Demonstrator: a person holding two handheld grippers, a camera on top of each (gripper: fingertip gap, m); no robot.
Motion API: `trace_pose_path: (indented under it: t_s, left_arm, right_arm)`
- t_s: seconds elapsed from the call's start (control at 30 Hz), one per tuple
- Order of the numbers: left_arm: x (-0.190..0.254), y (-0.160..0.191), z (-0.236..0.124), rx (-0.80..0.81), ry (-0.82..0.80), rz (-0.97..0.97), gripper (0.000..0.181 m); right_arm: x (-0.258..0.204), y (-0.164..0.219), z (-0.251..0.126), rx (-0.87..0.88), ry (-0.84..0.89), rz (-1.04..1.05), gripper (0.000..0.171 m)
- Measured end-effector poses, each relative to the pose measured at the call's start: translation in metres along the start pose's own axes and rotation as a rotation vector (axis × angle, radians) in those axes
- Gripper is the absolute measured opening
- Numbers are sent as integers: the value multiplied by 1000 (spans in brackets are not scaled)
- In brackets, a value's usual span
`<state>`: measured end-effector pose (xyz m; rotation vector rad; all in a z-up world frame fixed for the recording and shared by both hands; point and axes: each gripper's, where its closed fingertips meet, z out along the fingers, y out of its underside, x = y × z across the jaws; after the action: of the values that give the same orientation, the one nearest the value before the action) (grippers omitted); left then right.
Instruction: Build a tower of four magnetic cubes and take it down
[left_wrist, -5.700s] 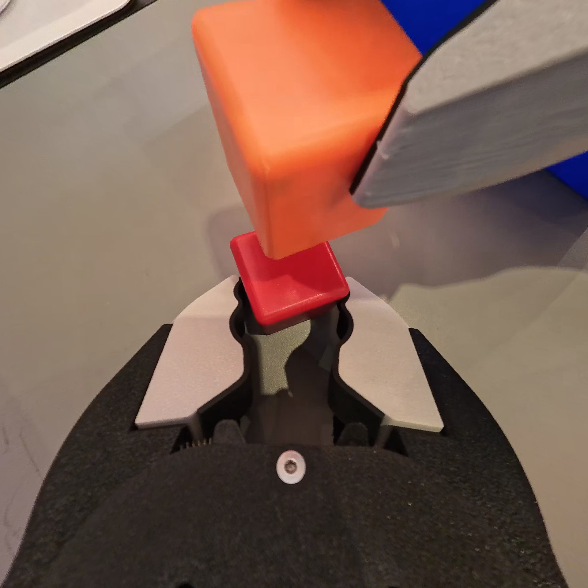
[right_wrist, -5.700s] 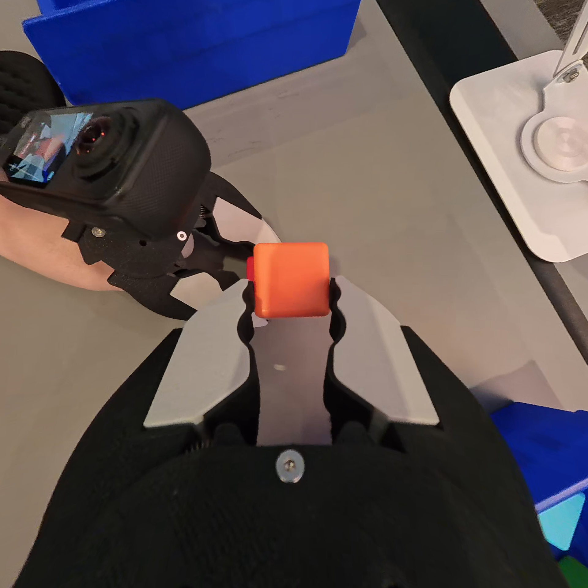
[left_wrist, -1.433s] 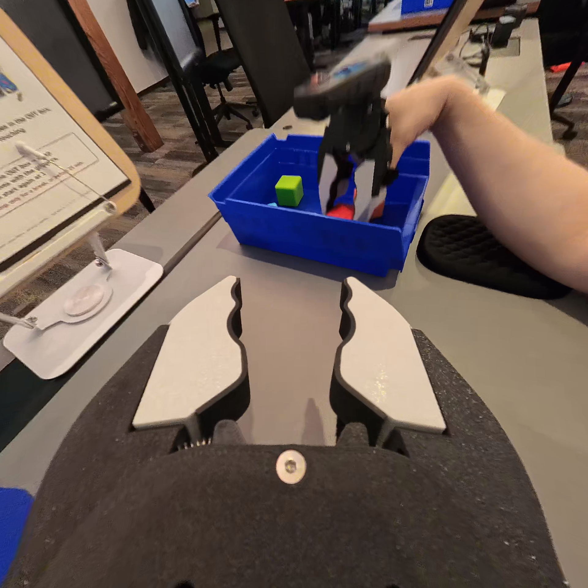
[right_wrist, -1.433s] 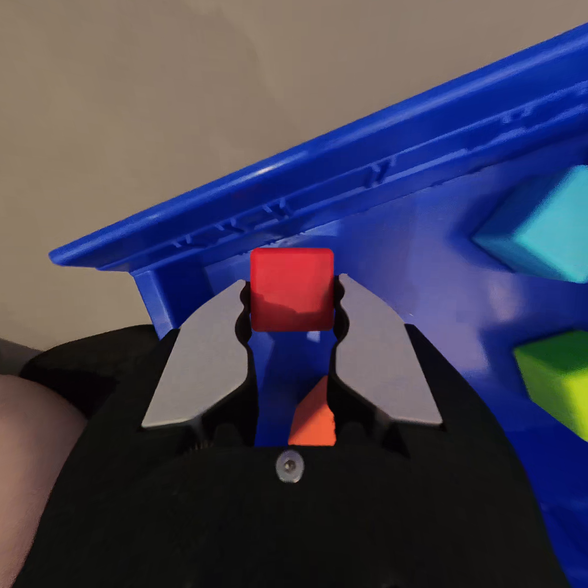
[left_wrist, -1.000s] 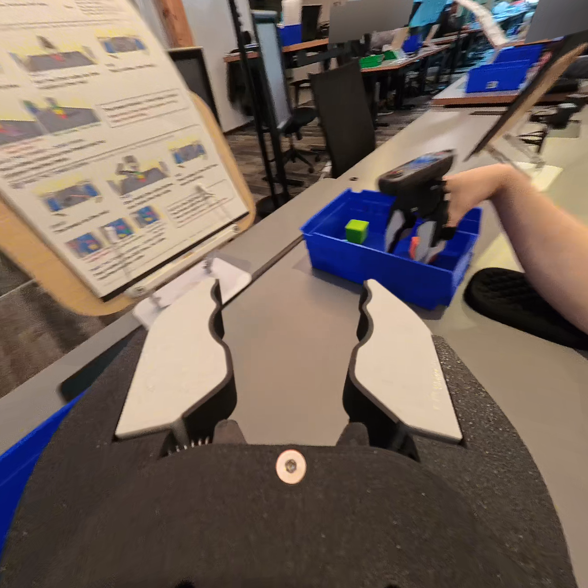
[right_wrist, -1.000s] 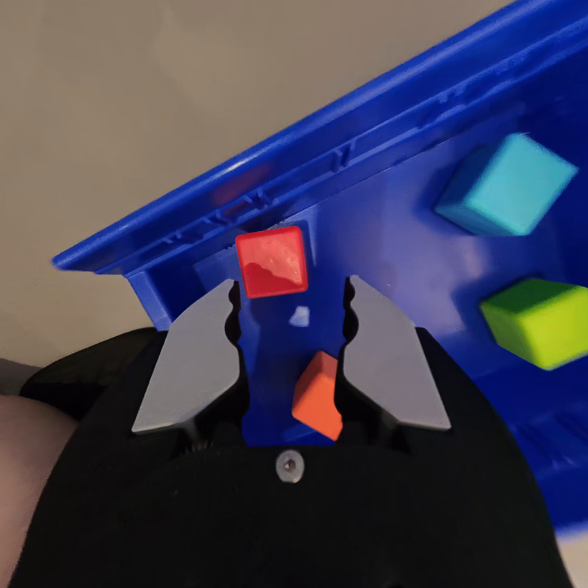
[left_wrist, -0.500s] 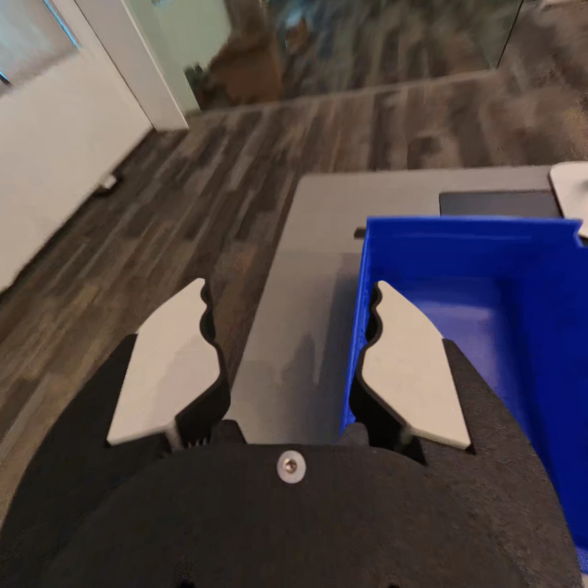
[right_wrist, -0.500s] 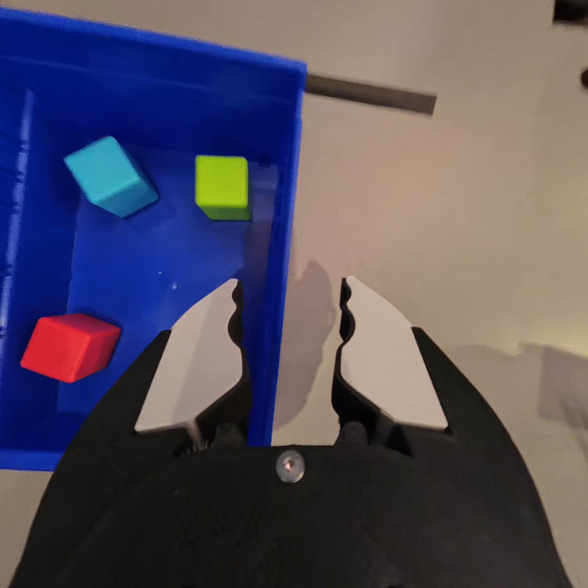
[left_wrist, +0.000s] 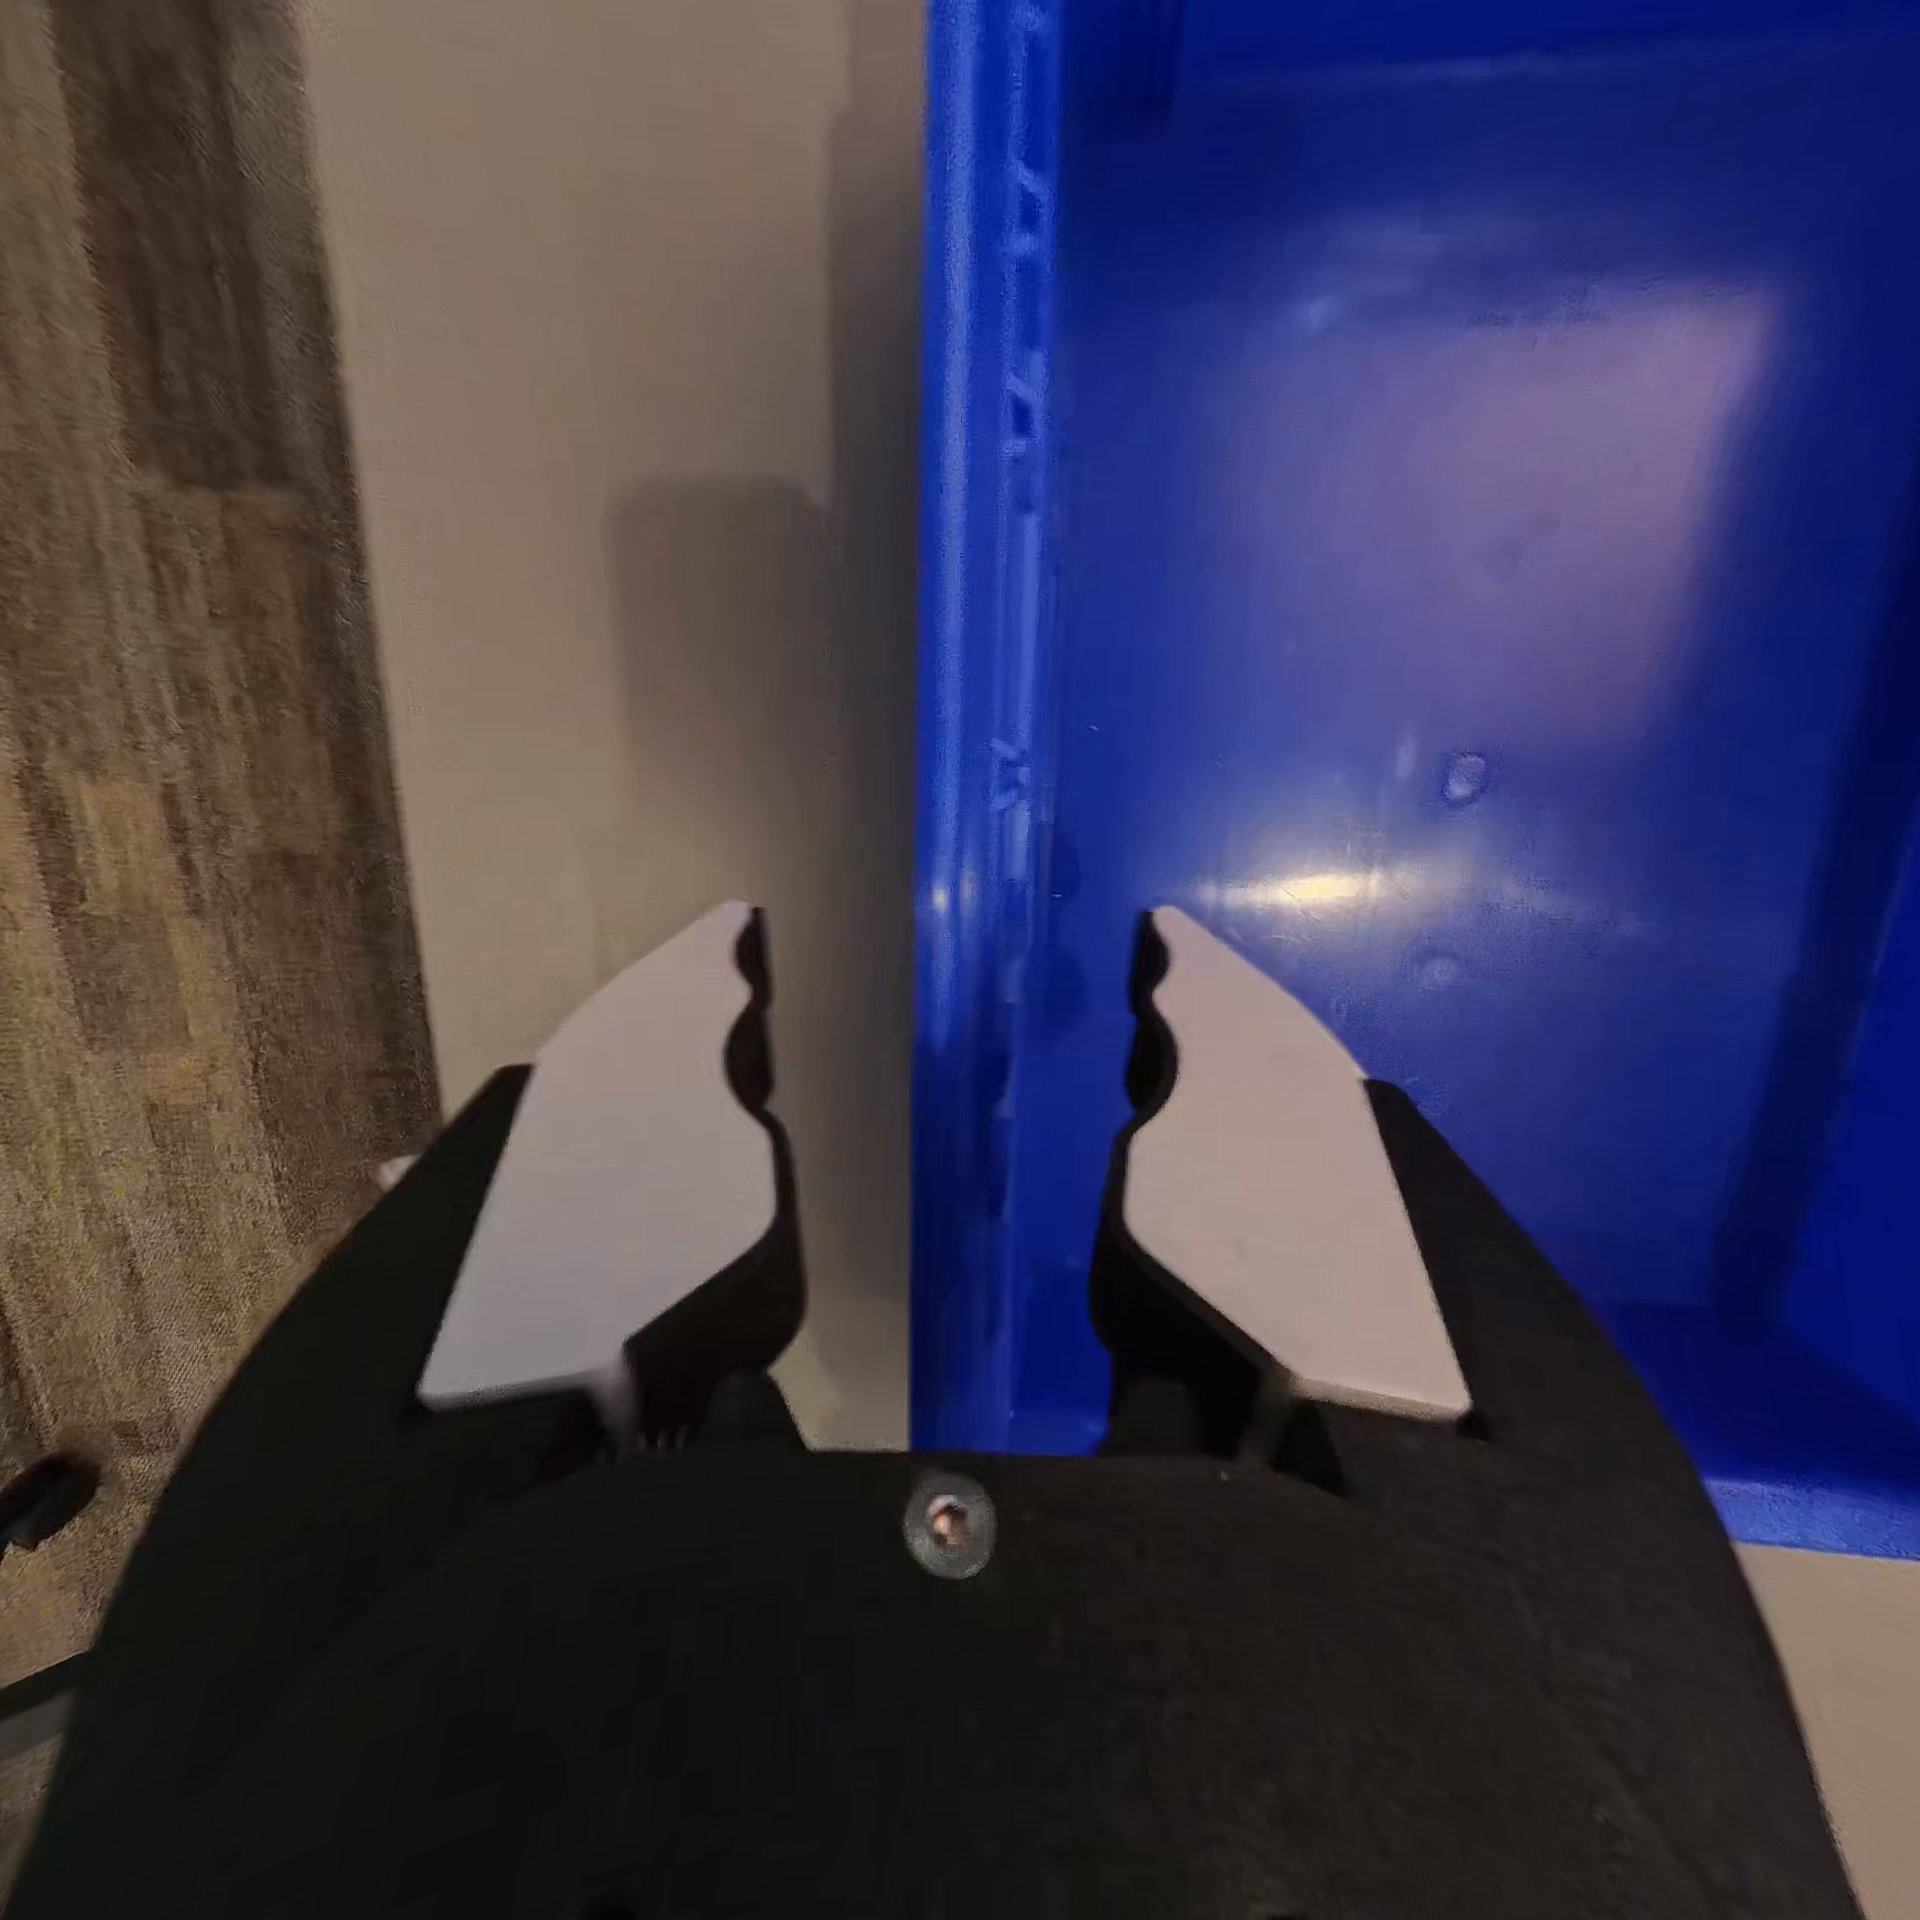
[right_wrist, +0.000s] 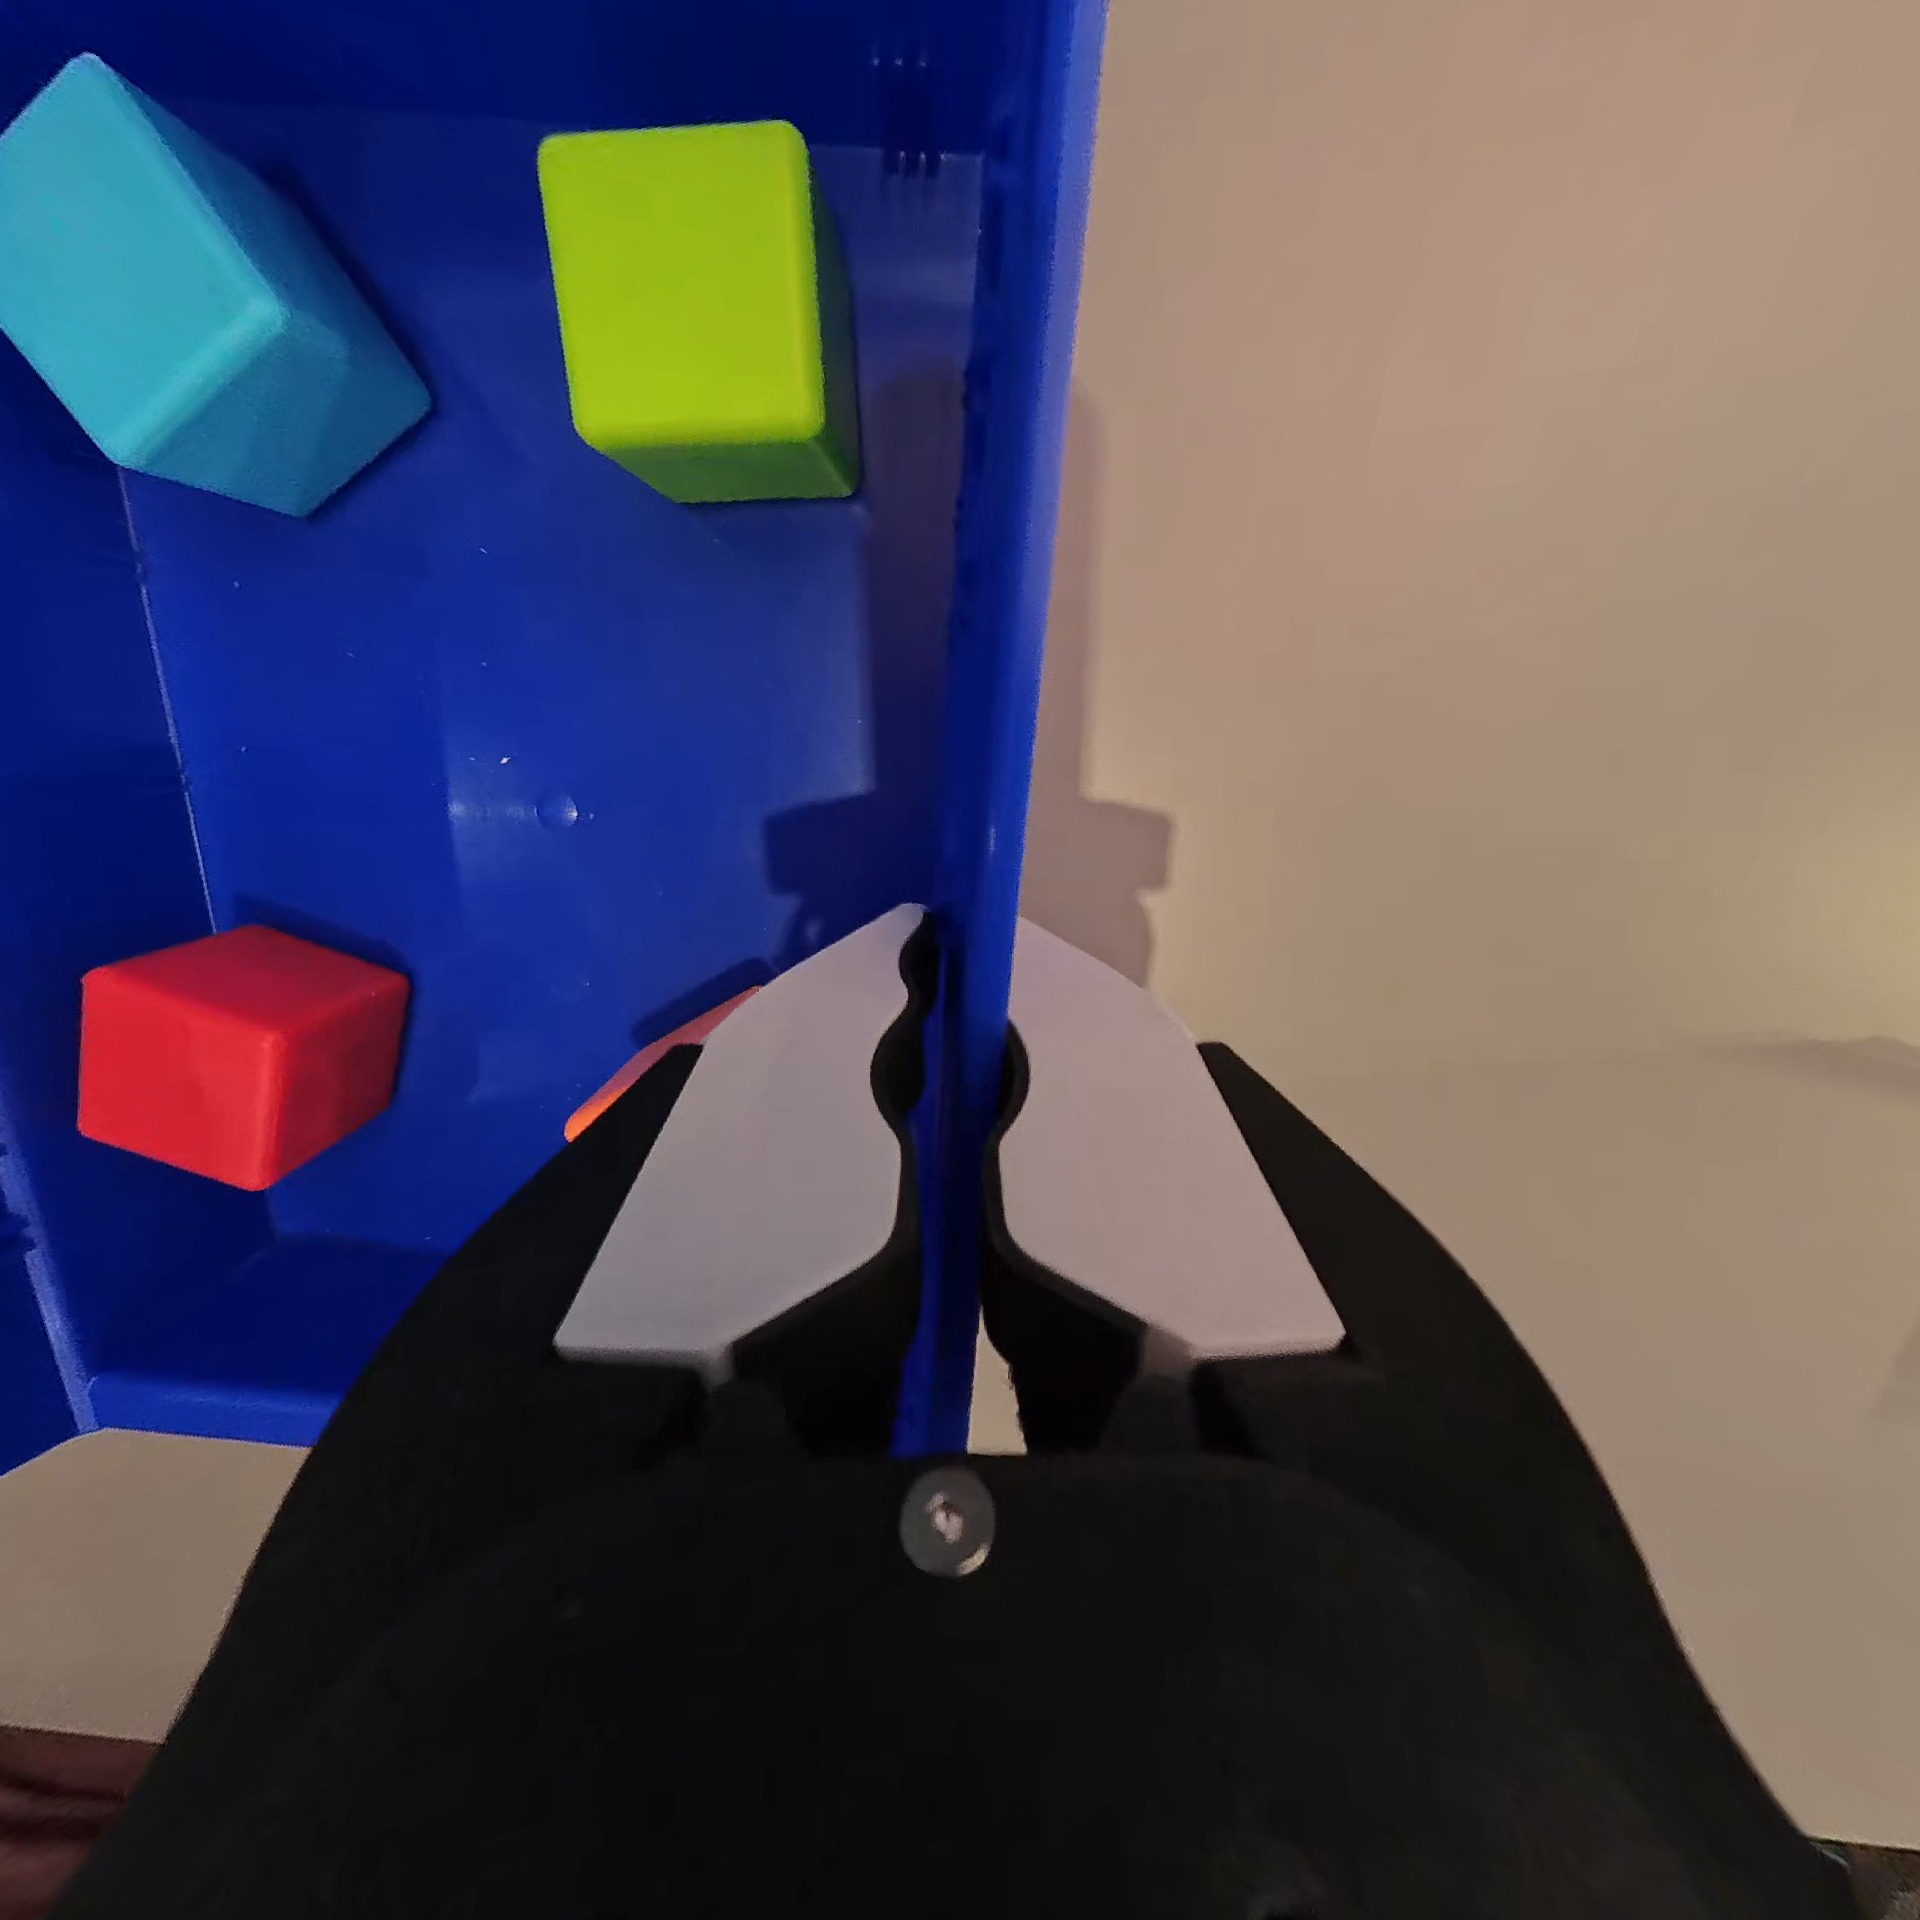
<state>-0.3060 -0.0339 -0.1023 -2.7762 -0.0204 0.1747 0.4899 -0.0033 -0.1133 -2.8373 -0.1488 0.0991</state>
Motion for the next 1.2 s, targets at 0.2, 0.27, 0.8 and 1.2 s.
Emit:
trace_pose_path:
  t_s: [0.2,0.27,0.8,1.2]
  left_arm:
    - [14,2,8,-70,-79,112,25]
    - [31,1,7,-76,-52,141,24]
    - [197,-2,-10,-1,-127,581,46]
    - [246,1,-16,70,20,584,50]
  right_arm:
    - [-29,-3,2,-39,-32,-52,6]
    - [-48,-5,4,-53,-59,-73,6]
    - [-166,-11,17,-103,-62,-310,16]
    - [-133,-17,27,-113,28,-252,19]
